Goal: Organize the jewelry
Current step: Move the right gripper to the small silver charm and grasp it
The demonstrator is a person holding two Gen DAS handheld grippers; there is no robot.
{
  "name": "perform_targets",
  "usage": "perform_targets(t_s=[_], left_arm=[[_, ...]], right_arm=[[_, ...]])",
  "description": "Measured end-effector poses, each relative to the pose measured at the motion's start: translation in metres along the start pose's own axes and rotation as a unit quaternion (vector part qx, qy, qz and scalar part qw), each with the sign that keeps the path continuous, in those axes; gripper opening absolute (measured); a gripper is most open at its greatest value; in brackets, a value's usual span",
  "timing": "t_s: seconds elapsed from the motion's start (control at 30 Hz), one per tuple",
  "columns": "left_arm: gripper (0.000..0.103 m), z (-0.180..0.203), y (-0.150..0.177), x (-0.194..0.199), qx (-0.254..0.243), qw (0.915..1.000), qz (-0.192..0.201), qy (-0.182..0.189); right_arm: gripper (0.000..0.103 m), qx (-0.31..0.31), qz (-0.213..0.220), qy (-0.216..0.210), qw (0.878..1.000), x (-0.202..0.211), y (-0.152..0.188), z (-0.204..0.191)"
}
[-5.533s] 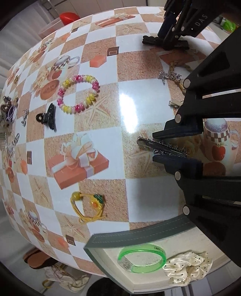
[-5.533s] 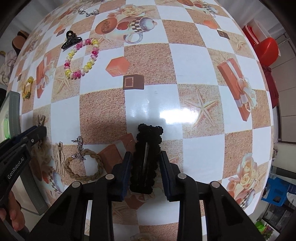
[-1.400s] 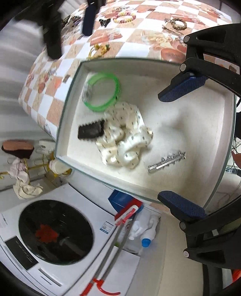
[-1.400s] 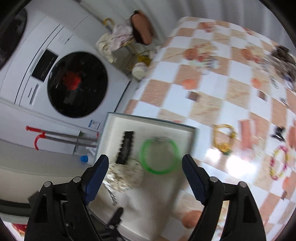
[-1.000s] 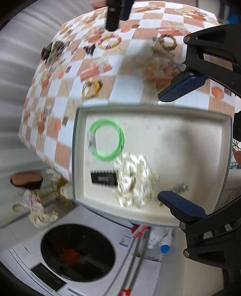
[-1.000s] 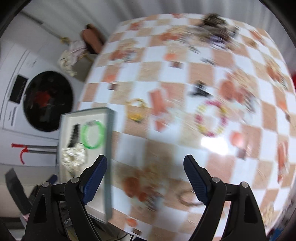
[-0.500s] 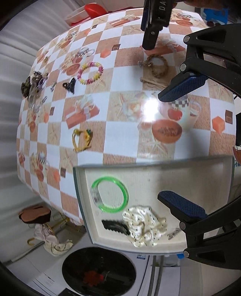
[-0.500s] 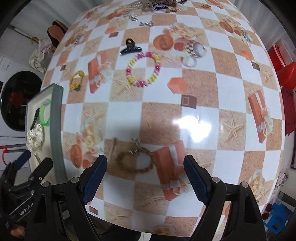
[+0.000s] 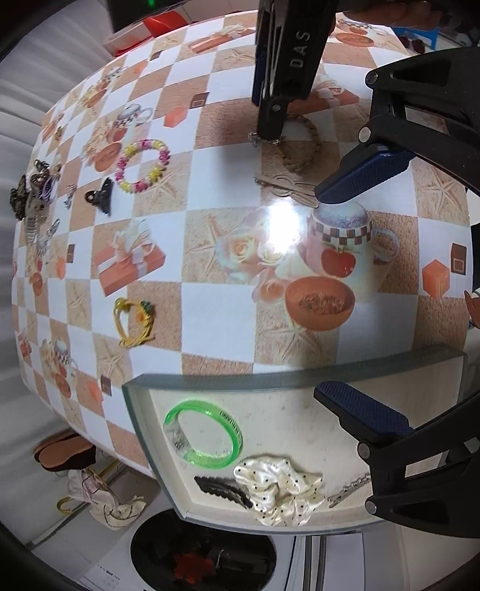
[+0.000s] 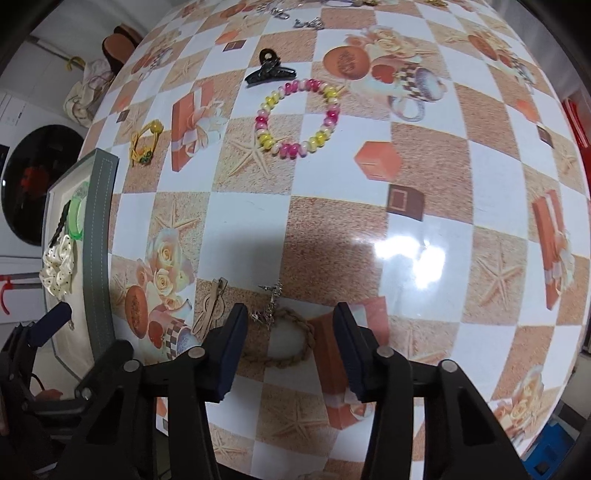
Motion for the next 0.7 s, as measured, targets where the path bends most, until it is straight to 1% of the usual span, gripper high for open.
perform_targets(t_s=[0.33,0.4,0.47,0.53,0.6,0.7], left_arm=[[0.100,0.014,0.002,-0.016,-0.011,0.9998,-0.016,0.000],[0.100,0.015,0.002,-0.019,-0.011,0.9998,-0.019,0.001],[0.100,0.017,0.002,-0.021,-0.010,0.9997,-0.021,0.004],[0.100,0.018,0.001,-0.023,-0.009,0.9997,-0.023,0.008],[0.100,0.018,0.000,-0.025,-0.006,0.9996,-0.024,0.012],[0.100,0.020,-0.004,-0.029,-0.006,0.9995,-0.024,0.020]], right_arm=[[0.035,0.045,-0.003,0.019,0.999,-0.012,-0.004,-0.009],[0.029,0.056,-0.003,0.029,0.998,-0.013,-0.005,-0.012],[0.018,0.069,-0.004,0.035,0.997,-0.015,-0.006,-0.016],[0.013,0.077,-0.006,0.035,0.996,-0.017,-0.006,-0.020],[0.010,0.080,-0.006,0.036,0.996,-0.019,-0.007,-0.025],[0.010,0.072,-0.004,0.037,0.997,-0.018,-0.007,-0.022]])
Point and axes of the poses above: each gripper's, at about its wrist camera, not at the fingertips, and x roughly against the way its jaws point, z to its right, y to its underside, the point moved 9 cm from there along -x, roughly the way its jaws point, and after that the axes turned 7 degrees about -y, right-handed, at the moved point
